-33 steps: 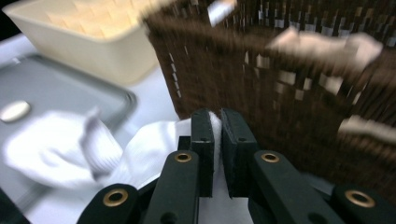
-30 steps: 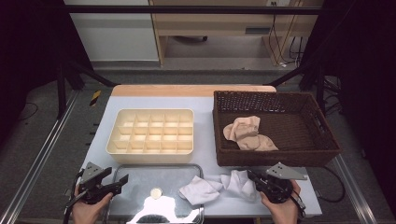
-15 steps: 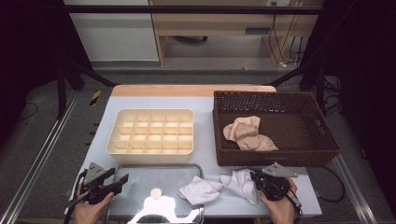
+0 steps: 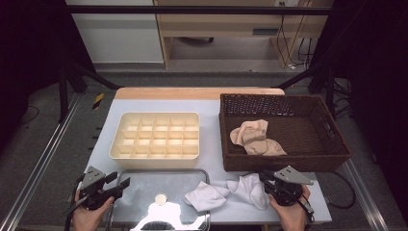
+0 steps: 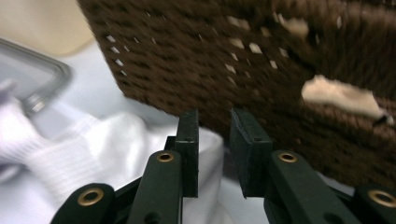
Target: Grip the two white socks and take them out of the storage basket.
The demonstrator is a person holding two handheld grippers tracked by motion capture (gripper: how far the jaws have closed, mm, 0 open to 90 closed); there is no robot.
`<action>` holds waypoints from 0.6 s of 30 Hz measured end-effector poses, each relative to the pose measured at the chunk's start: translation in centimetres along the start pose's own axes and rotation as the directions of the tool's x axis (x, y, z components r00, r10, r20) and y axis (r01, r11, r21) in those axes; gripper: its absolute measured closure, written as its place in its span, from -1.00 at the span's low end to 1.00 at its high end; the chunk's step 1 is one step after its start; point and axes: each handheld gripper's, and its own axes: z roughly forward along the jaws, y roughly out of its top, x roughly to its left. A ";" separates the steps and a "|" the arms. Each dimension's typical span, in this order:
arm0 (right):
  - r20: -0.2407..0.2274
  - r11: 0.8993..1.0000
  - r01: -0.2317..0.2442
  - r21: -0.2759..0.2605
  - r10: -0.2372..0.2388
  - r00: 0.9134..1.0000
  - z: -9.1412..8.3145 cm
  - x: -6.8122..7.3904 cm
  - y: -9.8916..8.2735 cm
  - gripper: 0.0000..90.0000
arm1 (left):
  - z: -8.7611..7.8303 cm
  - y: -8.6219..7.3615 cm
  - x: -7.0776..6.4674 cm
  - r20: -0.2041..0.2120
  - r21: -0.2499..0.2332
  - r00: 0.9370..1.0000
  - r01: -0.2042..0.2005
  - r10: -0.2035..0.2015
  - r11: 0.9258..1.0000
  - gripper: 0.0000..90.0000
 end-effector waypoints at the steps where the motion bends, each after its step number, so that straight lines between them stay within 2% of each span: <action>1: -0.006 1.000 0.004 -0.010 -0.004 1.000 -0.1 0.2 0.2 0.63 | -0.1 0.2 0.0 0.001 -0.004 1.000 -0.004 0.004 1.000 -0.07; 7: -0.027 0.999 0.035 -0.037 -0.036 0.999 -0.4 1.0 1.4 0.58 | -0.9 2.0 -0.3 0.017 -0.043 0.999 -0.034 0.035 0.998 -0.08; 11: -0.087 0.997 0.055 -0.056 -0.060 0.994 -0.7 2.5 2.7 0.55 | -1.5 3.4 -1.0 0.024 -0.076 0.998 -0.048 0.050 0.996 -0.09; 13: -0.115 0.995 0.075 -0.068 -0.082 0.990 -0.7 3.6 3.5 0.53 | -1.8 4.0 -1.6 0.031 -0.095 0.998 -0.056 0.059 0.994 -0.09; 15: -0.158 0.995 0.074 -0.073 -0.085 0.984 -0.5 4.7 4.1 0.51 | -2.1 4.4 -2.2 0.041 -0.115 0.997 -0.059 0.064 0.992 -0.10; 18: -0.228 0.994 0.063 -0.085 -0.082 0.970 -0.2 6.2 4.7 0.52 | -2.2 5.1 -2.9 0.050 -0.134 0.996 -0.064 0.072 0.989 -0.10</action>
